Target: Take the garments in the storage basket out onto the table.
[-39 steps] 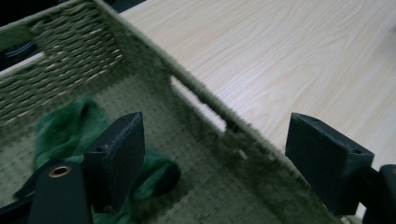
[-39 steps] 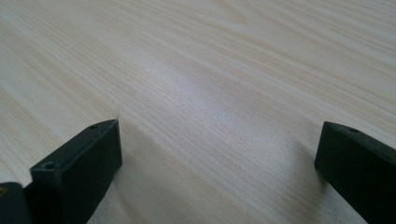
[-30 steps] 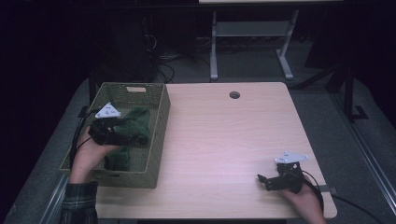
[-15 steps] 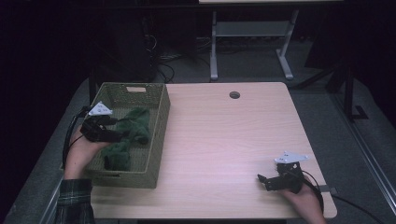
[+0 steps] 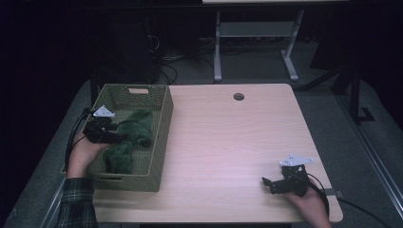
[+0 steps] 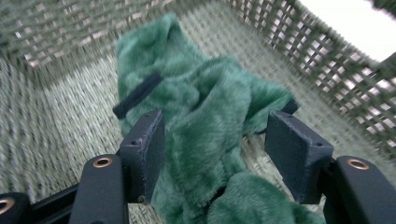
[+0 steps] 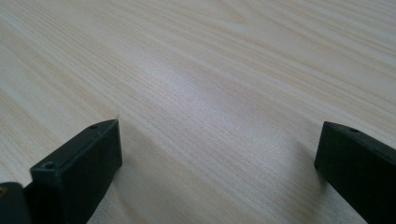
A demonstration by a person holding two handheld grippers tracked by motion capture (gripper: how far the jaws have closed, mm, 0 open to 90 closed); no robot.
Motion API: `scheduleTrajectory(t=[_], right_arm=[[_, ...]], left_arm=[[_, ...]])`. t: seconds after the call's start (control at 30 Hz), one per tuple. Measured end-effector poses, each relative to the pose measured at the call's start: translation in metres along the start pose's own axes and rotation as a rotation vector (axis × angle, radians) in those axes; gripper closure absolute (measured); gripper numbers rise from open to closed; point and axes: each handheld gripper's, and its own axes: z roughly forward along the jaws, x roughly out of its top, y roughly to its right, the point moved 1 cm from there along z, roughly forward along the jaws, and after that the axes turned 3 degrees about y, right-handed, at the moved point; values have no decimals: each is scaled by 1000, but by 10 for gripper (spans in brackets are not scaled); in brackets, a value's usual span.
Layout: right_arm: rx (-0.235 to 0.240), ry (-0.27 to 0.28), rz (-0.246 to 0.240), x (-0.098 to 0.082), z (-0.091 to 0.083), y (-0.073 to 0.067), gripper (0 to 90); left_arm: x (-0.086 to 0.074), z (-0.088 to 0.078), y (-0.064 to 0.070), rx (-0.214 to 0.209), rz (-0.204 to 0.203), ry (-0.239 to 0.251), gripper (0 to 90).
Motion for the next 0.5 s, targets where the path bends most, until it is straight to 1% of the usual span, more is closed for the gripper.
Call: scheduleTrajectory(t=[0.03,0.07,0.23,0.27,0.33,0.4,0.43,0.47,0.5], right_arm=[[0,0,1,0,0,0,3],[0,0,1,0,0,0,3],[0,0,0,0,0,0,3],[0,0,0,0,0,0,3],[0,0,0,0,0,0,3],[0,0,0,0,0,0,3],[0,0,0,0,0,0,3],[0,0,0,0,0,0,3],[0,0,0,0,0,0,3]], left_arm=[[-3,4,-2,-1,-3,-15,377],[-3,4,-2,-1,-3,-15,378],[-10,14,-5,2,-22,-52,379],[-13,18,-6,1,-27,-68,380],[-13,19,-6,0,-28,-72,385],[-15,24,-5,-1,-29,-95,390],[-15,24,-5,-1,-29,-95,397],[-16,26,-5,-3,-24,-111,403],[-16,26,-5,-3,-24,-111,409]])
